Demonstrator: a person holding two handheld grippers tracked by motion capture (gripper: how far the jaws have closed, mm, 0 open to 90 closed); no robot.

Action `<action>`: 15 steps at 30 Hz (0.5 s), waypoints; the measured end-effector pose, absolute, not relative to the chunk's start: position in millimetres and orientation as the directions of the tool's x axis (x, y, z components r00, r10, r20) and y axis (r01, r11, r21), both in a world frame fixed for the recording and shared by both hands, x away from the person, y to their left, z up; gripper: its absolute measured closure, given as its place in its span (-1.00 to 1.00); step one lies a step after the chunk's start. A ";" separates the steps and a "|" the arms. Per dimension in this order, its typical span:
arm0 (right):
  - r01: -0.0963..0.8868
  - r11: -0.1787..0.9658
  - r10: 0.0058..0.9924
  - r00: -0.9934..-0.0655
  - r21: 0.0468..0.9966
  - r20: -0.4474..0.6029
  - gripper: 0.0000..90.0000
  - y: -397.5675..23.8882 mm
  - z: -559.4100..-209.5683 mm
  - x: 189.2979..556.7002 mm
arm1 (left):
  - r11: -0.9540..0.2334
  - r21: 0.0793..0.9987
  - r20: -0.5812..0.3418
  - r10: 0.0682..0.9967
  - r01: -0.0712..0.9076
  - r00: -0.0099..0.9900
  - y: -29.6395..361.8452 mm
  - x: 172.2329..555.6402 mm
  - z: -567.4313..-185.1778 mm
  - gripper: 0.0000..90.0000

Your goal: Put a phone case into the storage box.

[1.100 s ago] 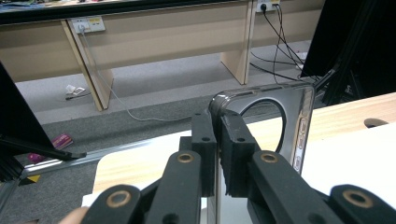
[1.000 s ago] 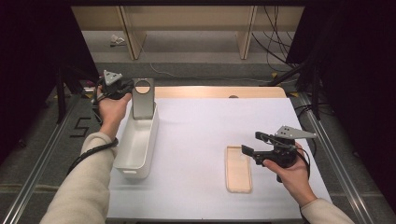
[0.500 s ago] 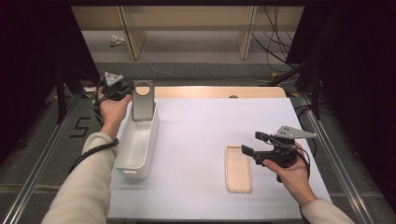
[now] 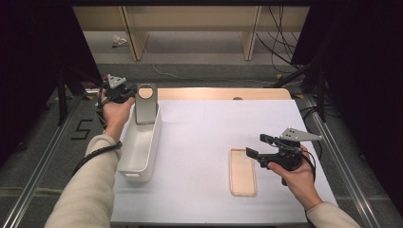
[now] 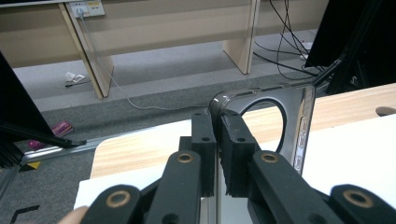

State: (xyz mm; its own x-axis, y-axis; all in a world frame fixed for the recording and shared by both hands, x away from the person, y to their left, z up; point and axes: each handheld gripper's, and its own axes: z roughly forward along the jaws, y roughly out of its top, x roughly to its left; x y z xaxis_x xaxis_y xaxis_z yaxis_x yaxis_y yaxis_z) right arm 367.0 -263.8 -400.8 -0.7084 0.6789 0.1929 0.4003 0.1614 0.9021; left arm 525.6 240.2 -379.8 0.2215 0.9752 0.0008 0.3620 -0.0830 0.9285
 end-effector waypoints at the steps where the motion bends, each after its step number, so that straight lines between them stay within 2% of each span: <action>1: 0.400 0.162 0.679 -0.708 0.902 0.193 -0.64 -263.7 -400.9 367.0 | -0.084 0.928 0.001 0.975 0.364 0.222 240.5 525.8 -380.8 0.88; 15: 0.400 0.162 0.679 -0.709 0.902 0.193 -0.64 -263.7 -401.2 367.3 | -0.082 0.919 -0.001 0.977 0.385 0.211 242.1 529.5 -387.8 0.87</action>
State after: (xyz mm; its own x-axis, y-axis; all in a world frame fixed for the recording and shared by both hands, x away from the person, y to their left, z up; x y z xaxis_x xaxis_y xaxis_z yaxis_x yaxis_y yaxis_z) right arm 367.3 -263.7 -401.2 -0.7087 0.6787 0.1926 0.4002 0.1619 0.9020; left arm 529.5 242.1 -387.8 0.2112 0.9774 -0.0008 0.3850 -0.0825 0.9192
